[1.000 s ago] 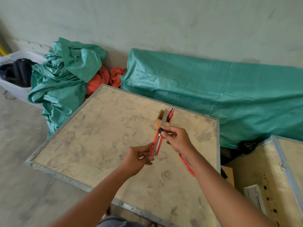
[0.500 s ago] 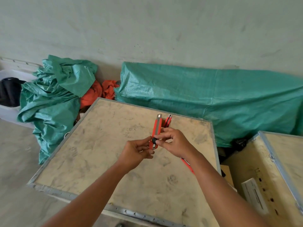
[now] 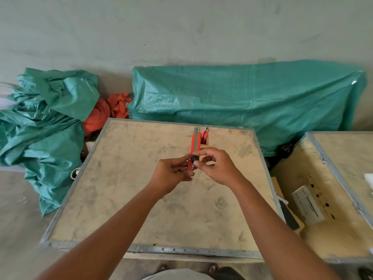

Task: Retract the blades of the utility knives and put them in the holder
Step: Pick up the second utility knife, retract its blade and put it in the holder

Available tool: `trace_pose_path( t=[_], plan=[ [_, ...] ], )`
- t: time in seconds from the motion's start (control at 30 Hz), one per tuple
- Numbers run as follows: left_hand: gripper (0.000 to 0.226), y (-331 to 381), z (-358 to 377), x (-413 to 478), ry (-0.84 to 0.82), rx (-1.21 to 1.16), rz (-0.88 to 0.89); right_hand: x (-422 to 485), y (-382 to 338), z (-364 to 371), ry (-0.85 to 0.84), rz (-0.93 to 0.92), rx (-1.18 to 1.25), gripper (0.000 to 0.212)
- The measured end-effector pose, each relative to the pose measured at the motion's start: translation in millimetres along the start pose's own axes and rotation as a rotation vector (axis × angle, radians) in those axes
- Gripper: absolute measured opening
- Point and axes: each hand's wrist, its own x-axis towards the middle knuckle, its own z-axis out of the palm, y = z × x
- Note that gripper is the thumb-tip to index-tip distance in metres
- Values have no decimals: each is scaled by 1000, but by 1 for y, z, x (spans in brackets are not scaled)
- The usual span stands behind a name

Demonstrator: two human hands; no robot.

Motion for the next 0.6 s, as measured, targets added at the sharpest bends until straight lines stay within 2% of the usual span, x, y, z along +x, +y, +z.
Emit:
trace_pose_path(
  t=[0.17,0.33,0.43,0.6],
  plan=[
    [53,-4,3,6,-40,4,-18,-4,1,3,134,35,-22,22],
    [53,-4,12,23,-31,-18,-19,7,10,-13,70,13,23,27],
    [53,-5,20,36,-27,-20,-25,18,19,-20,103,17,6,20],
    [56,-11,34,62,-13,16,-32,39,37,-30,120,90,-1,22]
  ],
)
